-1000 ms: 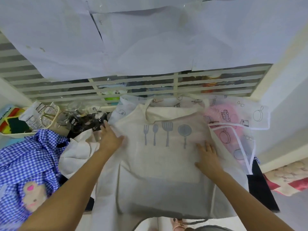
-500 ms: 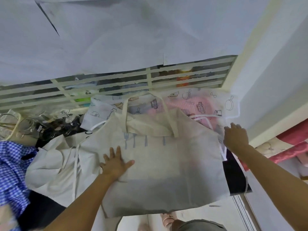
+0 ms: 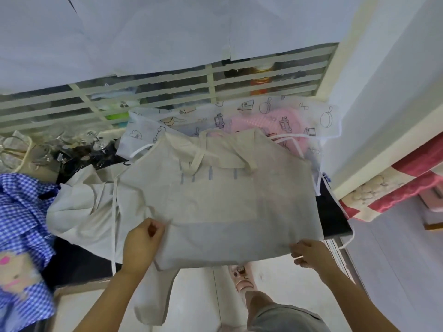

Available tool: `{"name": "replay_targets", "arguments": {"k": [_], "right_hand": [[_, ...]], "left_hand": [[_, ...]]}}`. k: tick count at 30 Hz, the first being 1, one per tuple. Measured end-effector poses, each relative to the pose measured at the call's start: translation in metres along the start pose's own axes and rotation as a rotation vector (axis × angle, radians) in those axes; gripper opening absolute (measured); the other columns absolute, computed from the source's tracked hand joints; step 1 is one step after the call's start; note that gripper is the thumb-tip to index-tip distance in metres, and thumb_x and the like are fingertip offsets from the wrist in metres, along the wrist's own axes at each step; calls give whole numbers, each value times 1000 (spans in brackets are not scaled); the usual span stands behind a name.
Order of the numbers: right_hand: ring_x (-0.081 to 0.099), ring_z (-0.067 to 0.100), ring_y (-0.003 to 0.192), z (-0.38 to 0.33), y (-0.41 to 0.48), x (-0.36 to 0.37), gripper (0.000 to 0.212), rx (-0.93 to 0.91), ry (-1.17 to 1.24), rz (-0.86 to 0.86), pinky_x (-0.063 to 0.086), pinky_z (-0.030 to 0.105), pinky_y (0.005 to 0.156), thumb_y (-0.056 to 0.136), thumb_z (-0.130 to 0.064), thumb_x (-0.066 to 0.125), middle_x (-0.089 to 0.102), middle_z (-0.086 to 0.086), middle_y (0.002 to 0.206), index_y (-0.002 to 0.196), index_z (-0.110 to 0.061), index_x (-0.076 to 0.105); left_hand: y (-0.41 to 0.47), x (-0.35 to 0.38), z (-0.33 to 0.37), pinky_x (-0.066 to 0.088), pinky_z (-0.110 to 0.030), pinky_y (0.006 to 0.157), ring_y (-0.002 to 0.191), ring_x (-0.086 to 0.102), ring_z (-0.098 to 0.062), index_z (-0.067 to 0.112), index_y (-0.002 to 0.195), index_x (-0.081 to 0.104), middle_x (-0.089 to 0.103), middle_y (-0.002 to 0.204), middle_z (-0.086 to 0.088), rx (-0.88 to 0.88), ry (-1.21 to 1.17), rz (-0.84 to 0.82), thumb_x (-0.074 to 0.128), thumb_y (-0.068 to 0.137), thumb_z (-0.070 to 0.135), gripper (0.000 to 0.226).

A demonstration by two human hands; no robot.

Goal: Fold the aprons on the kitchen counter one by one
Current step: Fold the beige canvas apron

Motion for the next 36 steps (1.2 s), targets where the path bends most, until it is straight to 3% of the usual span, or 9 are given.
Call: {"name": "replay_targets", "arguments": {"k": [4,7,10,16,24,27,31,34,36], "right_hand": [[56,21,65,34,4,-5,32,76,29,31,45,26,57,81,-6,73,57,11,75,107,-1,55],[57,30,100,41,0,1,74,42,253,-22,47,39,95,80,5,70,56,18,112,140,-17,33],[51,33,122,41,0,7,59,-52,293,-102,39,38,101,84,9,63,53,15,120,136,-8,41],[55,26,86,36,-7,7,18,-220,96,75,41,33,80,84,-6,68,63,12,92,101,-2,65],[51,26,79,39,-16,-54,28,-266,207,267,41,33,71,96,-16,51,57,15,93,117,2,55],[55,30,97,61,-18,-35,33,-93,295,56,45,42,89,96,-26,55,57,17,110,114,2,52],[63,22,111,98,-10,-27,66,95,57,-163,50,31,97,64,-50,85,64,3,122,108,-8,59],[60,26,114,121,-12,-32,82,160,-100,-261,46,43,101,41,-20,99,62,16,124,112,-6,61],[65,28,88,122,-36,-37,52,141,-9,-234,57,38,77,68,-5,84,67,20,99,112,5,58]], "left_hand": [[-40,-15,-34,33,-21,51,53,47,-20,-3,61,49,54,55,-12,-114,-64,28,60,93,29,46],[-61,-17,-74,41,-30,61,59,51,-25,-2,60,52,58,60,-17,-291,-114,11,62,91,31,47],[-84,0,-120,52,-40,81,74,57,-24,10,74,56,57,74,-8,-551,-310,-174,71,80,48,41],[-111,25,-136,43,-39,100,108,60,-23,11,112,62,68,113,-5,-719,-666,-399,62,90,40,37],[-130,1,-155,45,-35,84,98,56,-30,-3,122,54,61,119,-20,-769,-576,-32,45,100,40,50],[-151,13,-139,50,-34,82,93,61,-23,9,109,56,65,101,-8,-849,-819,-182,60,87,52,48],[-167,23,-126,59,-28,65,93,65,-21,8,118,59,72,100,-8,-840,-942,-430,67,87,19,33],[-171,19,-128,60,-42,70,100,65,-34,6,119,57,67,112,-16,-868,-1009,-444,58,93,13,27],[-170,11,-130,60,-40,70,99,64,-32,3,117,58,67,111,-15,-858,-1017,-424,56,95,14,25]]}}
Point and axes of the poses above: each hand's wrist, its own y-axis towards the middle knuckle, its own x-axis out of the palm, z = x × y, the point moved 7 cm from there along y, towards the middle knuckle
